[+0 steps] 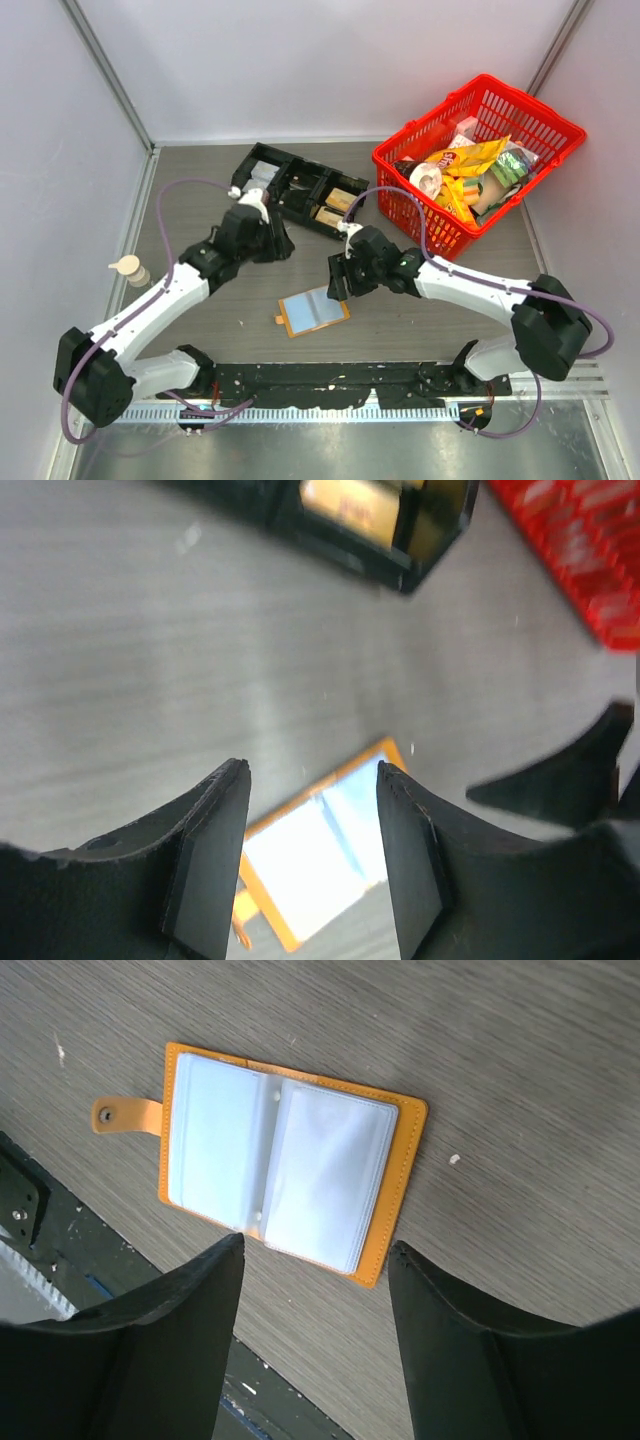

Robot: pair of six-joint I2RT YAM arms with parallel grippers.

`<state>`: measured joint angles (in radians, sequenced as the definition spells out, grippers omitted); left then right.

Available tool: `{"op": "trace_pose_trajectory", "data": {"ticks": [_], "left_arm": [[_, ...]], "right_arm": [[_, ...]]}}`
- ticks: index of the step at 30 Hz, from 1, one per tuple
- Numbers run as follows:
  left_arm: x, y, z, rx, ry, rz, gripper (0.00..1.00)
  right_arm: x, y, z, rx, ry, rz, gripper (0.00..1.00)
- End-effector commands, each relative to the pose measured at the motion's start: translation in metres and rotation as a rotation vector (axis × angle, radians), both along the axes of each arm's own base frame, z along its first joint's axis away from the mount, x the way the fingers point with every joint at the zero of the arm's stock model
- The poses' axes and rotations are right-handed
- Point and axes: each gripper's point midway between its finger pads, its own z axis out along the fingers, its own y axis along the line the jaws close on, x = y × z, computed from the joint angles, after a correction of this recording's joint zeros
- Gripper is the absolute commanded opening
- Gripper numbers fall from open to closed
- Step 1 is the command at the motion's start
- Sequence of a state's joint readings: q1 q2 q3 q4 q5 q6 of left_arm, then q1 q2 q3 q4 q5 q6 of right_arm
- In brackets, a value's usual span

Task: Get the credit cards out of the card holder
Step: Remove the credit card from the card holder.

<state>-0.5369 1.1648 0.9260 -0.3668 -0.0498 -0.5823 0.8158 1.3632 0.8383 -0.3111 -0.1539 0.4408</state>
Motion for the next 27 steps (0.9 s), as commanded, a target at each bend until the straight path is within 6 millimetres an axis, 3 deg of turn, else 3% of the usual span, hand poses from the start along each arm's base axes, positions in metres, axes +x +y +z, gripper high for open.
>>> {"op": "trace_pose_trajectory", "data": {"ticks": [1, 5, 11, 16, 22, 27], "left_arm": [[-0.033, -0.015, -0.013, -0.054, 0.013, 0.024, 0.55], [-0.062, -0.027, -0.052, -0.019, 0.075, -0.009, 0.52], [-0.091, -0.030, -0.106, 0.061, 0.186, -0.020, 0.47], [-0.104, -0.025, -0.130, 0.144, 0.225, -0.009, 0.46], [-0.113, -0.028, -0.148, 0.170, 0.273, -0.007, 0.41], [-0.117, -0.029, -0.159, 0.166, 0.298, -0.004, 0.30]], "right_arm": [[0.014, 0.019, 0.003, 0.020, -0.030, -0.033, 0.62], [0.015, 0.022, -0.016, -0.017, -0.001, -0.035, 0.58], [0.014, 0.026, -0.033, -0.049, 0.033, -0.031, 0.56], [0.012, 0.027, -0.042, -0.067, 0.052, -0.025, 0.47], [0.010, 0.028, -0.050, -0.080, 0.080, -0.020, 0.45], [0.006, 0.031, -0.055, -0.083, 0.101, -0.005, 0.40]]}}
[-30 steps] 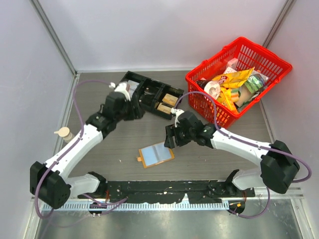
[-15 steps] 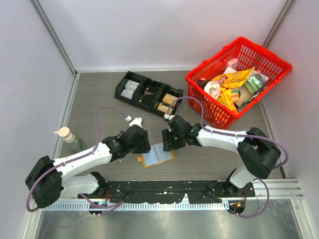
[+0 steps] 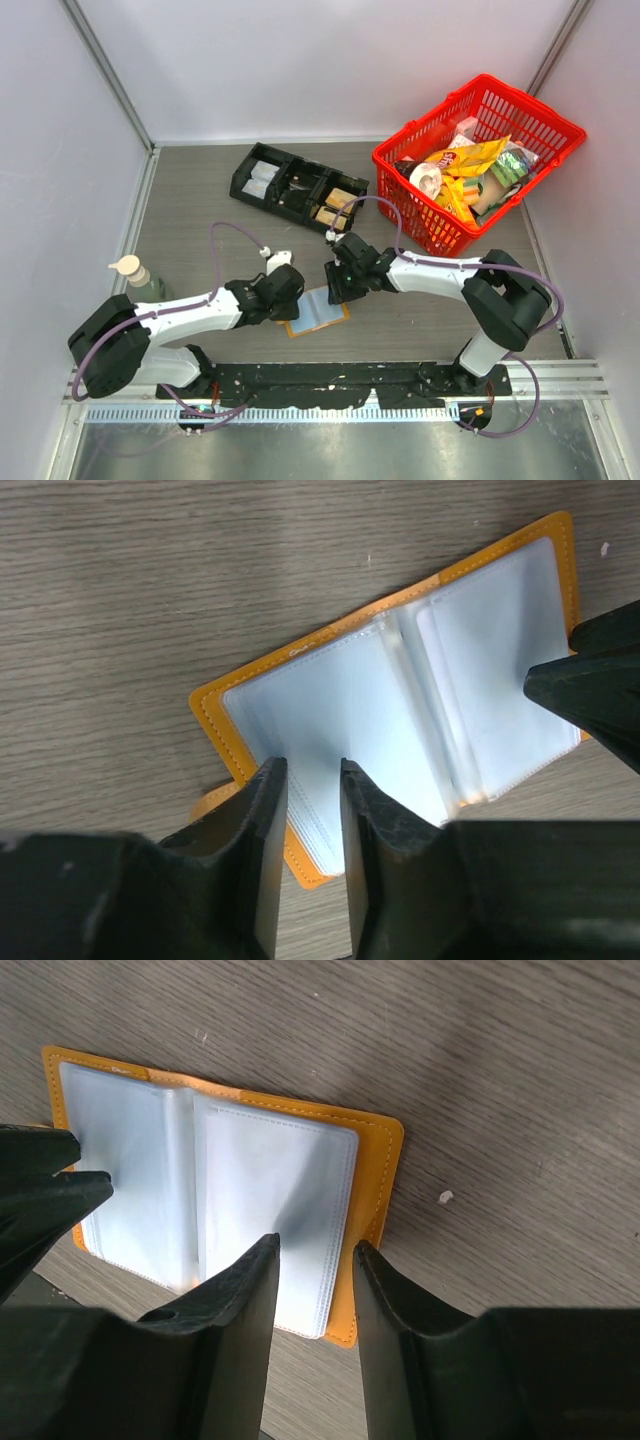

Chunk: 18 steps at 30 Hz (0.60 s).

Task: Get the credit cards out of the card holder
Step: Remove the credit card from the card holder.

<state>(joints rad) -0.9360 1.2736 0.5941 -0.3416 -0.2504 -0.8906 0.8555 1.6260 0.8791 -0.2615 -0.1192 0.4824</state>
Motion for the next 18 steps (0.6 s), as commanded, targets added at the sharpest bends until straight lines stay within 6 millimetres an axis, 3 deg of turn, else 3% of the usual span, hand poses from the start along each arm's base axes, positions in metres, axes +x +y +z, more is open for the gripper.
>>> {"op": "trace_pose_trajectory", "data": {"ticks": [1, 5, 18], "left_arm": [[0.004, -0.006, -0.005, -0.034, -0.016, 0.034, 0.29], [0.002, -0.006, -0.010, -0.042, -0.002, 0.040, 0.27], [0.003, -0.009, -0.010, -0.062, -0.009, 0.043, 0.26]], "right_arm": [[0.006, 0.018, 0.013, 0.057, -0.015, 0.012, 0.38], [0.005, 0.020, 0.020, 0.068, -0.016, 0.018, 0.34], [-0.008, 0.046, 0.080, 0.188, -0.041, 0.097, 0.33]]}}
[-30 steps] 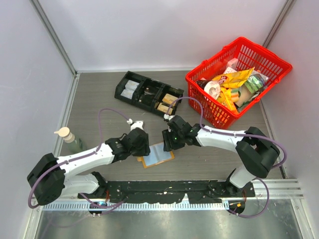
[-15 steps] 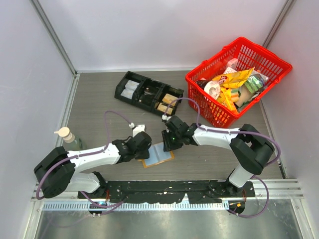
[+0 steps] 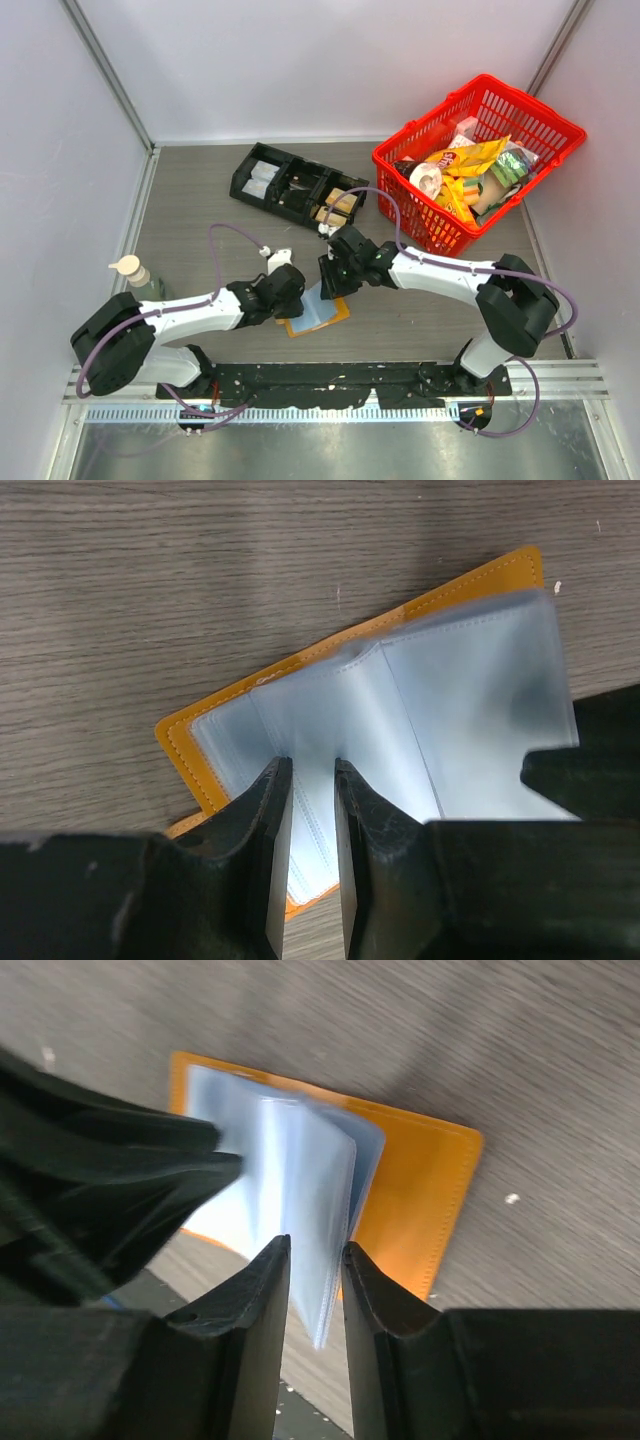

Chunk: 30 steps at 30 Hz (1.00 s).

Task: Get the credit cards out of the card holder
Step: Remove the credit card from the card holder.

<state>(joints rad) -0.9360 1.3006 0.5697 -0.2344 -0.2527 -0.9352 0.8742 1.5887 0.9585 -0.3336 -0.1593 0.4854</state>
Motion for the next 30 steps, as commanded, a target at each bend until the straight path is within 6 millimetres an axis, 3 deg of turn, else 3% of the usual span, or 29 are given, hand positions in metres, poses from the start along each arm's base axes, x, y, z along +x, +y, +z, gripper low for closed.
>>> {"op": "trace_pose_trajectory", "data": {"ticks": [1, 6, 15, 18, 20, 23, 26, 30], "left_arm": [[-0.004, 0.004, -0.004, -0.003, 0.004, 0.010, 0.26], [-0.001, 0.013, 0.010, -0.059, -0.049, 0.077, 0.27], [0.000, 0.041, 0.040, -0.186, -0.166, 0.230, 0.29], [0.000, 0.046, 0.047, -0.235, -0.193, 0.258, 0.29], [0.000, 0.049, 0.049, -0.250, -0.204, 0.269, 0.29], [-0.001, 0.049, 0.052, -0.261, -0.209, 0.269, 0.29], [-0.001, 0.046, 0.054, -0.263, -0.203, 0.259, 0.29], [0.000, 0.040, 0.053, -0.265, -0.194, 0.239, 0.30]], "right_arm": [[-0.006, 0.031, 0.050, 0.145, -0.037, 0.066, 0.33], [-0.017, 0.044, 0.054, 0.193, -0.013, 0.119, 0.36], [-0.028, 0.054, 0.042, 0.207, 0.025, 0.183, 0.37], [-0.026, 0.053, 0.037, 0.183, 0.018, 0.189, 0.42], [-0.028, 0.055, 0.037, 0.186, 0.023, 0.207, 0.53], [-0.025, 0.050, 0.033, 0.152, 0.006, 0.186, 0.62], [-0.010, 0.036, 0.026, 0.063, -0.055, 0.119, 0.64], [-0.008, 0.023, 0.027, 0.017, -0.086, 0.116, 0.65]]}}
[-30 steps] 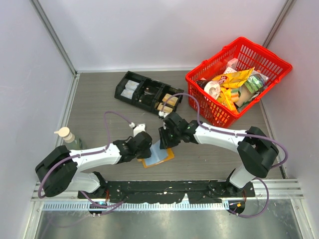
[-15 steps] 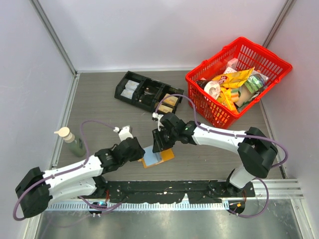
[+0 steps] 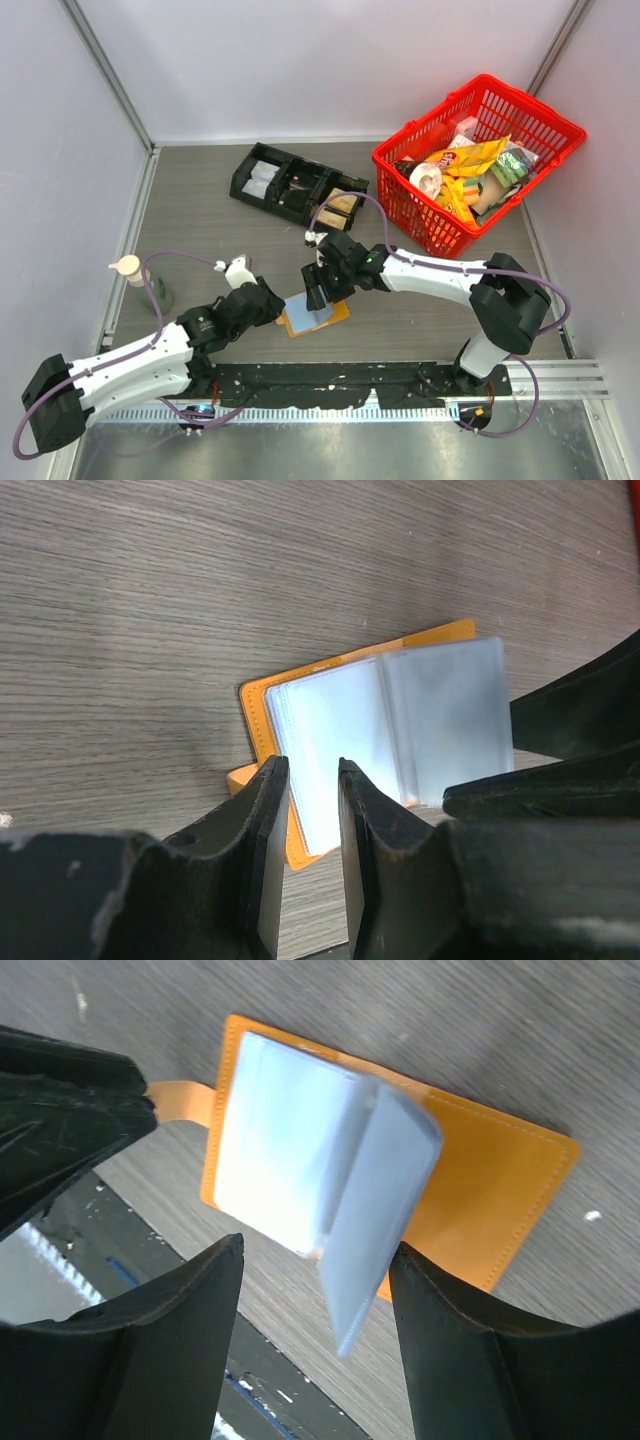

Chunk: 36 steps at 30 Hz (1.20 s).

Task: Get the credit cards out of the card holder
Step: Remove the credit card from the card holder.

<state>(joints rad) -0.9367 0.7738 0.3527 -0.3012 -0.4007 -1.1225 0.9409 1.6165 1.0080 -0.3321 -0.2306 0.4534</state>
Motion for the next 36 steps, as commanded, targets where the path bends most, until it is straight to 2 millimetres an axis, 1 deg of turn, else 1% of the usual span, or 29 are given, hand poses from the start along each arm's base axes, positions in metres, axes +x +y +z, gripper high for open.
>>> {"op": "trace_pose_trajectory", "data": {"ticks": [1, 5, 8, 12, 13, 16, 17, 20, 24, 25, 27, 28, 29, 31, 36], "left_arm": [[0.007, -0.006, 0.008, -0.018, -0.022, 0.010, 0.29], [0.007, -0.009, 0.008, -0.018, -0.020, 0.002, 0.30], [0.007, -0.010, 0.007, -0.015, -0.018, 0.000, 0.30], [0.005, -0.004, 0.003, 0.007, -0.005, 0.011, 0.30], [0.005, -0.003, 0.004, 0.005, -0.009, 0.018, 0.30], [0.006, 0.002, 0.006, -0.005, -0.022, 0.038, 0.30], [0.006, 0.004, 0.007, -0.008, -0.028, 0.044, 0.30], [0.005, 0.008, 0.008, -0.012, -0.038, 0.055, 0.30], [0.005, 0.010, 0.008, -0.016, -0.039, 0.060, 0.30], [0.004, 0.010, 0.009, -0.018, -0.039, 0.059, 0.30], [0.004, 0.010, 0.008, -0.018, -0.036, 0.059, 0.30], [0.004, 0.010, 0.008, -0.019, -0.037, 0.059, 0.30], [0.004, 0.010, 0.008, -0.022, -0.037, 0.060, 0.30], [0.004, 0.009, 0.008, -0.025, -0.036, 0.059, 0.30], [0.003, 0.009, 0.008, -0.036, -0.035, 0.063, 0.30]], "right_arm": [[0.015, -0.006, 0.018, -0.022, -0.103, -0.017, 0.66], [0.014, -0.004, 0.026, -0.009, -0.113, -0.011, 0.72], [0.014, -0.001, 0.029, -0.014, -0.119, -0.012, 0.73], [0.008, 0.014, 0.043, 0.032, -0.122, 0.034, 0.73], [0.001, 0.020, 0.047, 0.056, -0.113, 0.062, 0.73], [-0.008, 0.032, 0.055, 0.126, -0.097, 0.113, 0.68], [-0.012, 0.034, 0.055, 0.138, -0.082, 0.130, 0.67], [-0.014, 0.035, 0.052, 0.141, -0.073, 0.147, 0.65], [-0.003, 0.024, 0.039, 0.064, -0.109, 0.086, 0.65], [-0.003, 0.023, 0.038, 0.063, -0.110, 0.092, 0.65], [-0.009, 0.029, 0.043, 0.097, -0.096, 0.130, 0.65], [-0.016, 0.033, 0.047, 0.134, -0.072, 0.165, 0.65], [-0.019, 0.039, 0.051, 0.166, -0.068, 0.183, 0.66], [-0.025, 0.044, 0.054, 0.190, -0.049, 0.220, 0.66], [-0.029, 0.047, 0.050, 0.187, -0.021, 0.246, 0.67]]}}
